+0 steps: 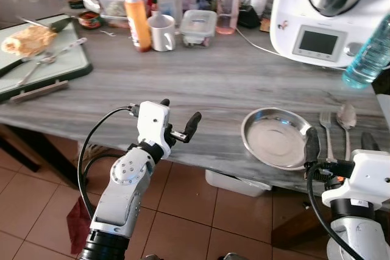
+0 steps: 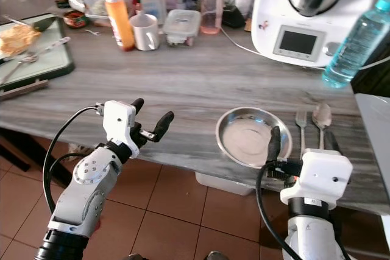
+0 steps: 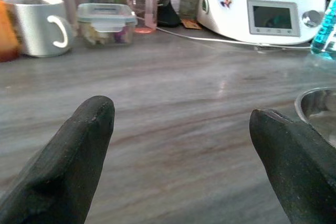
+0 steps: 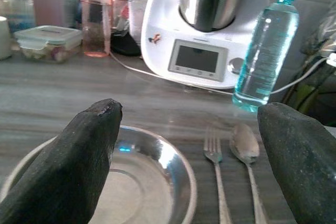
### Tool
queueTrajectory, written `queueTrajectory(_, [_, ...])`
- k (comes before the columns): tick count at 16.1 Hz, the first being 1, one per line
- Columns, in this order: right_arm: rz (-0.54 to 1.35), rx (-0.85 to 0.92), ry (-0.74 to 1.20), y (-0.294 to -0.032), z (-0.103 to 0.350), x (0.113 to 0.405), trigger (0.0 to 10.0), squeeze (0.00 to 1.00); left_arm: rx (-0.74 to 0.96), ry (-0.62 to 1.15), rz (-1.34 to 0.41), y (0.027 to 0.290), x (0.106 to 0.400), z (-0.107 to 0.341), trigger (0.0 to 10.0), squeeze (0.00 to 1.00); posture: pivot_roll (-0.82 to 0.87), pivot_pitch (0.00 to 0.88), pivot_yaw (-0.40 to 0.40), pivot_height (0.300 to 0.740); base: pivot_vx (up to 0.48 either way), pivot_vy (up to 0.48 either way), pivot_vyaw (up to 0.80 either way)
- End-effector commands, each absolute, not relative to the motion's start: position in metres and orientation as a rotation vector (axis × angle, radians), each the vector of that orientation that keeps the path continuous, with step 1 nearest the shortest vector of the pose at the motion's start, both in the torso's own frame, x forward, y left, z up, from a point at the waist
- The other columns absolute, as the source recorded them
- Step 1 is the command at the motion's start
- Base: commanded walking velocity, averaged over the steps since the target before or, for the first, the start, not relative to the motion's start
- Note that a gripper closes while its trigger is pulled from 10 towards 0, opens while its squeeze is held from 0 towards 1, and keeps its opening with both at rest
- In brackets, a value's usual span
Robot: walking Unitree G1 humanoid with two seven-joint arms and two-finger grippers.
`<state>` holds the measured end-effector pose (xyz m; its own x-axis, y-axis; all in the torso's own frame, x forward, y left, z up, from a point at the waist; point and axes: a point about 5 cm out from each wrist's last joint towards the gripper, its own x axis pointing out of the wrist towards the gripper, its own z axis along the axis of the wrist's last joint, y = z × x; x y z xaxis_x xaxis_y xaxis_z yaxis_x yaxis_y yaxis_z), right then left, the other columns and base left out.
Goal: Setting the table
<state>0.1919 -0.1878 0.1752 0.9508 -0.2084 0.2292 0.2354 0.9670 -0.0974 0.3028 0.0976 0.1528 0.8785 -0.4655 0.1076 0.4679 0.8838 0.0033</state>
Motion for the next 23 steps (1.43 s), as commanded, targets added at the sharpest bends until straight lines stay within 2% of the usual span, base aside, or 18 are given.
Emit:
queueTrajectory(1, [-0.224,-0.132,-0.22,-0.1905,0.1752,0.1916,10.0,0.0,-0.006,-0.103,-0.48,0.0981,0.3032,0.1522,10.0,0.0,-0.01,0.131,0.001,0.714,0.0,0.0,0.0])
queueTrajectory(6, [-0.211,-0.124,-0.212,-0.1895,0.1735,0.1933,10.0,0.0,-0.003,-0.073,-0.475,0.0979,0.3026,0.1491,10.0,0.0,-0.01,0.13,-0.003,0.714,0.0,0.0,0.0])
queueTrajectory(23, [-0.191,-0.123,-0.211,-0.191,0.1747,0.1969,10.0,0.0,0.002,-0.048,-0.495,0.0944,0.3007,0.1477,10.0,0.0,-0.01,0.123,-0.012,0.714,-0.26,0.0,0.0])
